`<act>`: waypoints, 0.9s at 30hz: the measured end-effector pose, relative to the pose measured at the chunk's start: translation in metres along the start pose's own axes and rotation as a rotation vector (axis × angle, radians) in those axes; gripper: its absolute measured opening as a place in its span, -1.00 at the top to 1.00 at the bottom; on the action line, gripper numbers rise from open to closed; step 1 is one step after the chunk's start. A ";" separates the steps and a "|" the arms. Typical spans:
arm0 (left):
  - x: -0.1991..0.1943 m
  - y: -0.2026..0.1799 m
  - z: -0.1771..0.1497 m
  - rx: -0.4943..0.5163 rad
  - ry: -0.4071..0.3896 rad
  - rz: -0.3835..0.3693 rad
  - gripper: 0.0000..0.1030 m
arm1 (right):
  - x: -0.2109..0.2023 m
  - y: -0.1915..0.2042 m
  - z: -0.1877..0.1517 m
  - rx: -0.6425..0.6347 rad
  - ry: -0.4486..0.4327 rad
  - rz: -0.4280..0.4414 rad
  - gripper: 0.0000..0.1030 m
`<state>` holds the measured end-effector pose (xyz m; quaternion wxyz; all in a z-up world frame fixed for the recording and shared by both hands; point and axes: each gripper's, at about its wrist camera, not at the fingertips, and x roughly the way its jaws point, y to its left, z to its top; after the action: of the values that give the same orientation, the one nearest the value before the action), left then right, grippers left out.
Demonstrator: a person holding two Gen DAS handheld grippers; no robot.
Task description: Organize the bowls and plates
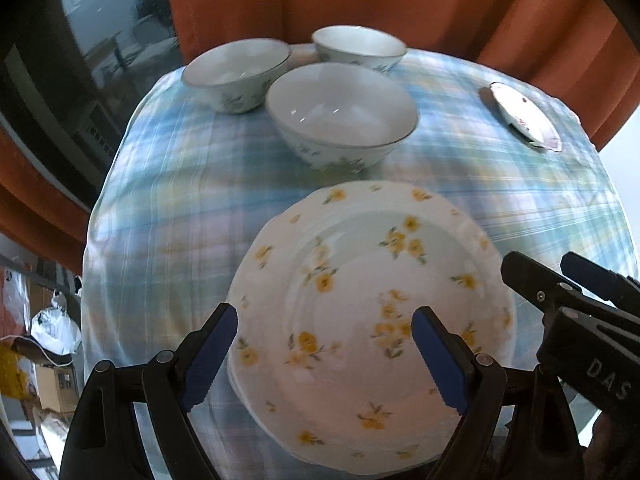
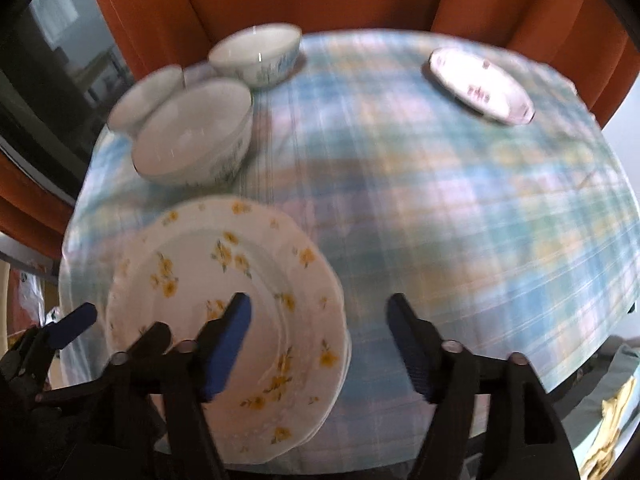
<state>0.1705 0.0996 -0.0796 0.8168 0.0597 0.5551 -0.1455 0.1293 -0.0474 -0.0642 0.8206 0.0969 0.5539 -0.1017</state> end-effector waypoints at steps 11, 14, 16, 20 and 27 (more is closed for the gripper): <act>-0.007 -0.034 0.014 -0.040 -0.058 0.032 -0.75 | -0.023 -0.021 0.012 -0.046 -0.110 0.029 -0.50; -0.007 -0.048 0.022 -0.068 -0.064 0.041 -0.75 | -0.021 -0.038 0.019 -0.040 -0.112 0.087 -0.50; -0.008 -0.059 0.029 -0.089 -0.076 0.043 -0.75 | -0.020 -0.050 0.025 -0.020 -0.106 0.111 -0.50; -0.007 -0.086 0.044 -0.108 -0.100 0.090 -0.75 | -0.019 -0.077 0.042 -0.003 -0.113 0.132 -0.50; 0.002 -0.138 0.069 -0.152 -0.113 0.114 -0.75 | -0.016 -0.125 0.074 -0.042 -0.102 0.129 -0.50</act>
<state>0.1903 -0.0492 -0.0463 0.8560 0.0208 0.5131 -0.0593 0.1549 -0.1871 -0.0281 0.8544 0.1100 0.5062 -0.0417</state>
